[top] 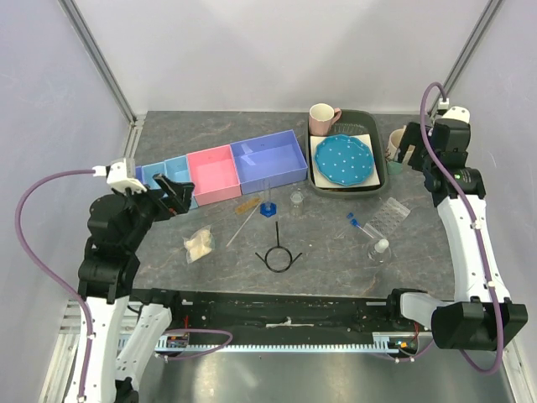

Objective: Organize the chemistry lab equipment

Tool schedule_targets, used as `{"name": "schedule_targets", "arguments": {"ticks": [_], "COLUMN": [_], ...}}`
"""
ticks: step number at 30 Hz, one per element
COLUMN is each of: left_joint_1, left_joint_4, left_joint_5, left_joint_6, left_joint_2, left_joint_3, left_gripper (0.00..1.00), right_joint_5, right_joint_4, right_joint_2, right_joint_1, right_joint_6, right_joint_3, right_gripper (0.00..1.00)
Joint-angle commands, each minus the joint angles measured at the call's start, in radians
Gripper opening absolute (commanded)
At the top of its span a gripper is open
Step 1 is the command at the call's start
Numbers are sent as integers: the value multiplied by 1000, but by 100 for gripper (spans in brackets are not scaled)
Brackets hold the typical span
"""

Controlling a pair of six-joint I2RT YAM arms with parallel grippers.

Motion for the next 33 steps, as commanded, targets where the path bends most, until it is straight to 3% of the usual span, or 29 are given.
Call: {"name": "schedule_targets", "arguments": {"ticks": [1,2,3,5,6,9,16,24,33], "left_joint_1": [-3,-3,-3,-3,-3,-3,-43,-170,-376], "left_joint_4": [3,-1,0,2,2,3,98,104,78], "left_joint_5": [133,150,194,283,308,397,577,426,172], "left_joint_6": [-24,-27,-27,-24,-22,-34,-60,-22,50], "left_joint_2": [46,56,74,97,123,170,255,361,672], "left_joint_3": [42,42,42,36,33,13,-80,-93,82], "left_gripper": [100,100,100,100,100,100,97,96,93], "right_joint_5": [-173,-220,-385,-537,-686,-863,-859,-931,-943], "right_joint_4": [35,63,78,121,132,112,104,107,126], "right_joint_2": [-23,-33,-43,-73,-82,-93,-21,42,73], "right_joint_1": [-2,-2,0,1,3,27,106,106,106], "right_joint_6": [-134,-174,-267,-346,-387,-559,-506,-567,-619], "right_joint_3": [38,15,0,-48,-63,-91,-111,-117,-149], "right_gripper": [98,98,98,98,98,98,98,98,98]}}
